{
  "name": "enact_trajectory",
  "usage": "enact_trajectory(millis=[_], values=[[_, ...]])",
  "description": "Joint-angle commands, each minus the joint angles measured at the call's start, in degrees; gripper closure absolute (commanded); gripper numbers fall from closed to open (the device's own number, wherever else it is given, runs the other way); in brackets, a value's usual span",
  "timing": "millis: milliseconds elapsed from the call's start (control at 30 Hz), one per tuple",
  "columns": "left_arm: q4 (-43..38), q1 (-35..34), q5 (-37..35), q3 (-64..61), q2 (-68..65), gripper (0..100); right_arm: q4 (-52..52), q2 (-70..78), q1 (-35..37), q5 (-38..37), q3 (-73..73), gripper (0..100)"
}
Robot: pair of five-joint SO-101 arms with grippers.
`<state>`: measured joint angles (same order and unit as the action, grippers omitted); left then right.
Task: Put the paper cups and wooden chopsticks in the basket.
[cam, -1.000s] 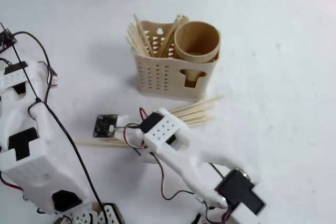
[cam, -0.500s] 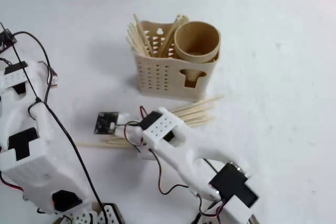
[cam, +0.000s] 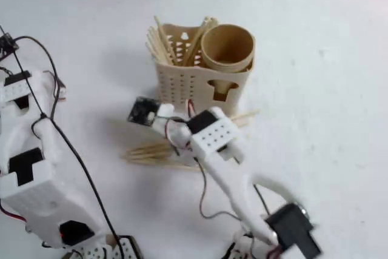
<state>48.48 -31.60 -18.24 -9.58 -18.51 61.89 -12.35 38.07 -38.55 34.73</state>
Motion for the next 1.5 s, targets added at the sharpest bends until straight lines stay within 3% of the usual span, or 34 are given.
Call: enact_trajectory(millis=[0, 167, 367, 600, 833, 967, 1133, 1267, 1467], values=[[-0.18, 0.48, -0.35, 2.55, 0.22, 86, 1.98, -6.73, -0.92, 0.44, -1.32, 98.2], [-0.18, 0.48, -0.35, 2.55, 0.22, 86, 2.95, -13.58, -0.92, 1.14, -2.64, 98.2], [-0.18, 0.48, -0.35, 2.55, 0.22, 86, 1.19, -24.92, -1.01, 9.41, -14.68, 98.2], [-0.18, 0.48, -0.35, 2.55, 0.22, 86, -18.24, -23.52, -1.27, 22.07, -25.76, 98.1], [-0.18, 0.48, -0.35, 2.55, 0.22, 86, -39.69, -10.33, -3.74, 24.0, -25.58, 98.1], [-0.18, 0.48, -0.35, 2.55, 0.22, 86, -49.27, -6.46, -7.87, 24.09, -20.84, 98.2], [-0.26, 0.48, -0.35, 2.55, 0.22, 86, -63.43, -11.82, -6.99, 23.65, -2.2, 98.3], [-0.26, 0.48, -0.35, 2.64, 0.22, 86, -66.51, -13.14, -6.64, 23.65, 5.54, 98.2], [-0.26, 0.4, -0.35, 2.55, 0.22, 86, -66.42, -10.95, -6.55, 23.91, 6.15, 97.9]])
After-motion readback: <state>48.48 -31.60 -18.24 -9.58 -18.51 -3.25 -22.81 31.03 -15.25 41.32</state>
